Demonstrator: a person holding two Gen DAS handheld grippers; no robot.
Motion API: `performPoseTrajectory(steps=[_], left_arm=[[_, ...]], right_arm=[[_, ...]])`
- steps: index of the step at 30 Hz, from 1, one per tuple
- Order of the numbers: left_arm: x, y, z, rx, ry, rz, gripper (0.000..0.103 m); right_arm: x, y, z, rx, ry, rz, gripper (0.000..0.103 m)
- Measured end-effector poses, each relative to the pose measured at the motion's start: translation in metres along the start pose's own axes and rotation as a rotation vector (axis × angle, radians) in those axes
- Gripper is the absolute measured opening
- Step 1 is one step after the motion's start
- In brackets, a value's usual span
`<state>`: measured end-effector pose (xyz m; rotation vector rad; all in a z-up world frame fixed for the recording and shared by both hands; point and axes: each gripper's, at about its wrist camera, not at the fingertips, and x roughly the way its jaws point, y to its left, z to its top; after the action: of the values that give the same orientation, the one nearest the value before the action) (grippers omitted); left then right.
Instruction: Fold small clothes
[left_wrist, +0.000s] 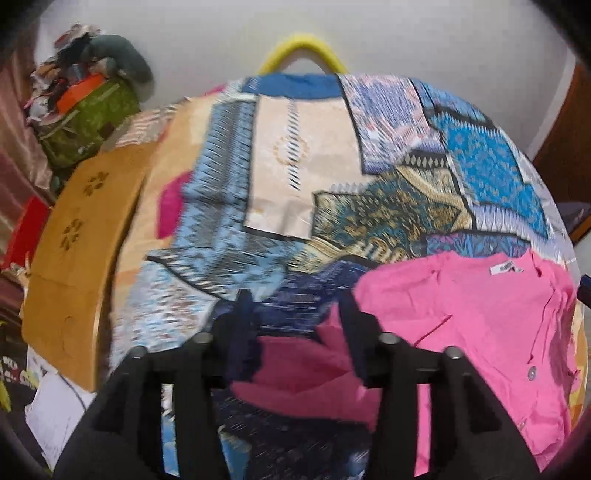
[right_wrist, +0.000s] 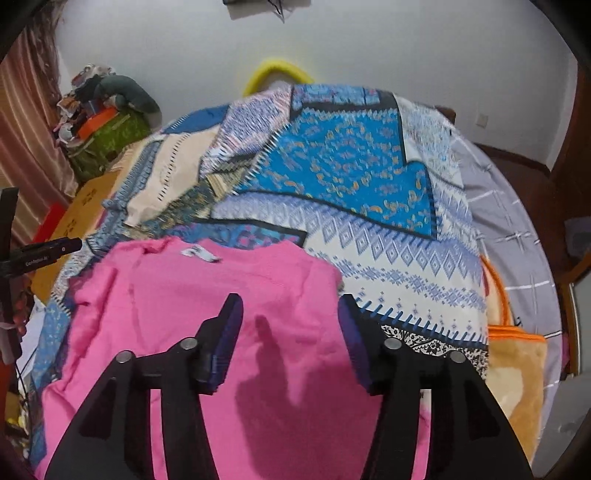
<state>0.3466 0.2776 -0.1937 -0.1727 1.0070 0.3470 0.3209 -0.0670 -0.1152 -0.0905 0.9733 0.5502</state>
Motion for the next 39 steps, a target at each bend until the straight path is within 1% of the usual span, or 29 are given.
performPoseTrajectory(steps=[2, 3, 4, 5, 7, 10, 13, 14, 16, 18, 20, 21, 25, 28, 30, 36, 37, 39], left_arm=[[-0.014, 0.013, -0.003, -0.030, -0.010, -0.005, 0.059], [-0.019, 0.018, -0.005, -0.044, -0.013, -0.007, 0.060], [-0.024, 0.023, -0.008, -0.056, -0.014, -0.008, 0.061], [-0.032, 0.030, -0.013, -0.068, -0.017, -0.011, 0.061], [-0.041, 0.039, -0.023, -0.072, -0.016, -0.014, 0.062], [-0.046, 0.047, -0.039, -0.068, 0.000, -0.011, 0.064], [-0.046, 0.053, -0.055, -0.078, 0.028, -0.036, 0.064], [-0.045, 0.055, -0.060, -0.088, 0.040, -0.049, 0.066], [-0.039, 0.060, -0.071, -0.133, 0.082, -0.093, 0.070], [-0.029, 0.064, -0.080, -0.189, 0.128, -0.160, 0.070], [-0.024, 0.065, -0.084, -0.227, 0.150, -0.200, 0.070], [-0.019, 0.067, -0.085, -0.257, 0.162, -0.224, 0.070], [-0.004, 0.080, -0.082, -0.392, 0.180, -0.277, 0.070], [0.012, 0.091, -0.080, -0.510, 0.214, -0.371, 0.070], [0.025, 0.094, -0.081, -0.572, 0.242, -0.420, 0.070], [0.062, 0.090, -0.085, -0.666, 0.335, -0.512, 0.069], [0.064, 0.090, -0.085, -0.672, 0.336, -0.515, 0.068], [0.066, 0.087, -0.082, -0.664, 0.320, -0.511, 0.060]], right_arm=[[-0.011, 0.008, 0.002, -0.005, -0.015, 0.008, 0.052], [-0.017, 0.013, 0.002, -0.006, -0.021, 0.013, 0.053], [-0.022, 0.017, 0.002, -0.008, -0.028, 0.017, 0.057], [-0.027, 0.022, 0.001, -0.011, -0.036, 0.018, 0.064], [-0.038, 0.033, 0.000, -0.029, -0.061, 0.012, 0.070], [-0.048, 0.050, -0.004, -0.063, -0.071, 0.012, 0.070], [-0.053, 0.067, -0.009, -0.086, -0.072, 0.017, 0.070], [-0.054, 0.072, -0.011, -0.096, -0.072, 0.016, 0.070], [-0.054, 0.083, -0.017, -0.122, -0.072, 0.012, 0.072], [-0.051, 0.093, -0.022, -0.150, -0.066, 0.008, 0.074], [-0.045, 0.104, -0.029, -0.178, -0.051, 0.003, 0.075], [-0.041, 0.109, -0.032, -0.193, -0.041, -0.001, 0.075], [-0.025, 0.123, -0.045, -0.243, -0.002, -0.013, 0.075], [-0.015, 0.128, -0.052, -0.259, 0.020, -0.016, 0.075], [-0.009, 0.129, -0.055, -0.262, 0.033, -0.021, 0.075], [0.006, 0.124, -0.061, -0.232, 0.065, -0.016, 0.075], [0.007, 0.124, -0.062, -0.230, 0.068, -0.016, 0.075], [0.009, 0.123, -0.063, -0.232, 0.073, -0.023, 0.075]])
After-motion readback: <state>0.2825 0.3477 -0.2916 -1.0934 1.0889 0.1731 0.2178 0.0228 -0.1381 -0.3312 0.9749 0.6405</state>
